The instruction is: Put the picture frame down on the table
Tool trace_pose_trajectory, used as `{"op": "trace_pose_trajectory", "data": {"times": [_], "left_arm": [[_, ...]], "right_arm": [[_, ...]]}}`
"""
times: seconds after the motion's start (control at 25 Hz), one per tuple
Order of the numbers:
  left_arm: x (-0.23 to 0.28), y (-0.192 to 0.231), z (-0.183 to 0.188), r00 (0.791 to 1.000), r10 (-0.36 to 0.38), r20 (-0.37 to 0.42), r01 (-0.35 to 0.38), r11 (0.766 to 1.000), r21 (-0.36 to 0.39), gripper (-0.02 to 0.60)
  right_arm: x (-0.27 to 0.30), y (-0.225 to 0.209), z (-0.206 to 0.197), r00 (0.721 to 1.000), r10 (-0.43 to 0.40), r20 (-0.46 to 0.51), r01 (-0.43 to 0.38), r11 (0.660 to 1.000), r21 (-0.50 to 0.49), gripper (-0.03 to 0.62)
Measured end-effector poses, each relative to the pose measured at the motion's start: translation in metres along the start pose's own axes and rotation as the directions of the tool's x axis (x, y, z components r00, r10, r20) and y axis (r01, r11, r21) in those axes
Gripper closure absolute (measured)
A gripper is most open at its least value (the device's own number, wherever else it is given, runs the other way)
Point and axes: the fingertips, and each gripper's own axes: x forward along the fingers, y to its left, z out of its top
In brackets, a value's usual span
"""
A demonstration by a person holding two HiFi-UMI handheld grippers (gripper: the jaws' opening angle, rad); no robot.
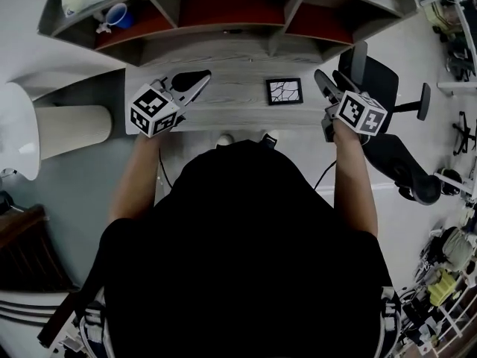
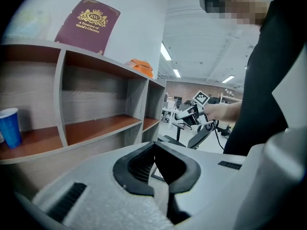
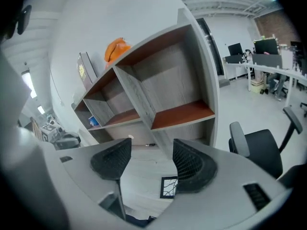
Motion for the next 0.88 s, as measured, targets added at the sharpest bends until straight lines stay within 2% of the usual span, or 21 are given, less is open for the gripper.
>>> {"op": "trace_pose_trajectory", "data": {"times": [0.12,0.2,0.44,0.6,0.72,0.88], "left_arm": [[0.0,-0.003,0.001,1.0,-0.015,0.0,0.015,1.0,0.018,0.563],[0.0,-0.004,0.002,1.0,-0.025,0.0,0.025,0.999,0.027,0.563],[0.0,-0.008,0.011,0.998,-0.066,0.019,0.065,0.997,0.052,0.563],[0.001,-0.01,0.017,0.995,-0.092,0.033,0.09,0.994,0.06,0.563],[0.001,-0.009,0.018,0.993,-0.111,0.047,0.108,0.993,0.046,0.564],[-0.004,-0.013,0.023,0.983,-0.147,0.105,0.149,0.989,-0.012,0.563]], "right_arm": [[-0.019,0.011,0.014,0.998,-0.012,0.059,0.013,1.0,-0.023,0.332],[-0.03,0.016,0.021,0.995,-0.027,0.096,0.031,0.999,-0.042,0.36],[-0.058,0.03,0.028,0.987,-0.047,0.153,0.058,0.996,-0.066,0.406],[-0.077,0.037,0.03,0.979,-0.065,0.195,0.083,0.993,-0.085,0.476],[-0.083,0.044,0.028,0.976,-0.064,0.206,0.088,0.99,-0.111,0.497],[-0.088,0.06,0.024,0.976,-0.038,0.212,0.072,0.986,-0.153,0.507]]}}
